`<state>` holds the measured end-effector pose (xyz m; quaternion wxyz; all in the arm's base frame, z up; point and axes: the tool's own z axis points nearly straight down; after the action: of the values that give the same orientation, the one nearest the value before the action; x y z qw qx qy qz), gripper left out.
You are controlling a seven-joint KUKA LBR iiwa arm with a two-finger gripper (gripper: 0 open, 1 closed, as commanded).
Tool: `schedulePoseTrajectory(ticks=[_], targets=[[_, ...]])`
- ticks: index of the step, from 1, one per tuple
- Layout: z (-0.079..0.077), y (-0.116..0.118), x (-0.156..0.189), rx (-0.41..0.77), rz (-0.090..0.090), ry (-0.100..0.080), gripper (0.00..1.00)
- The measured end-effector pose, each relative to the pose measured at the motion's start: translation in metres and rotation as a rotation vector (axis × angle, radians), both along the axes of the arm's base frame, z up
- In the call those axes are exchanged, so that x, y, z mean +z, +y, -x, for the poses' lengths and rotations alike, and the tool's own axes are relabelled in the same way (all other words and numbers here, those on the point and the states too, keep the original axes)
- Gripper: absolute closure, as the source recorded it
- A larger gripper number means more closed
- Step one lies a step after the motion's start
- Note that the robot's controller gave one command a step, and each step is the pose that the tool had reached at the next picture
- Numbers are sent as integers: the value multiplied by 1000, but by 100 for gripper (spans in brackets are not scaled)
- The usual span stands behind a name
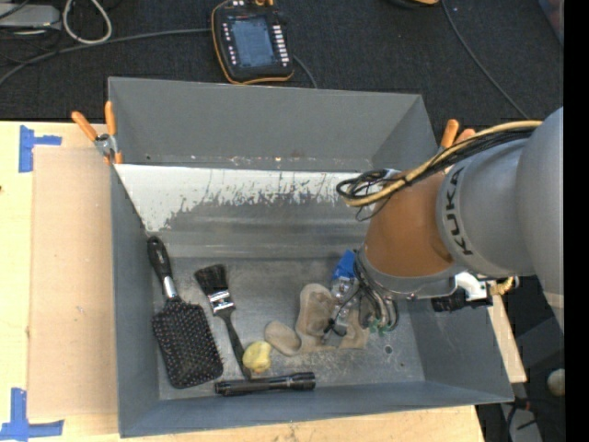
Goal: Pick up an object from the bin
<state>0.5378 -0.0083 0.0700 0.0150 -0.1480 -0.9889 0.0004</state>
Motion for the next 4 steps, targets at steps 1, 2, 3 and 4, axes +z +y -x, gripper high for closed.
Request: schedulePoseTrajectory(ticks=[1,2,3,4], targets=[[0,0,0,0,0,0,100],[2,0,20,1,0,4,100],[1,0,46,2,-1,1,100],[2,0,83,5,-1,7,100]])
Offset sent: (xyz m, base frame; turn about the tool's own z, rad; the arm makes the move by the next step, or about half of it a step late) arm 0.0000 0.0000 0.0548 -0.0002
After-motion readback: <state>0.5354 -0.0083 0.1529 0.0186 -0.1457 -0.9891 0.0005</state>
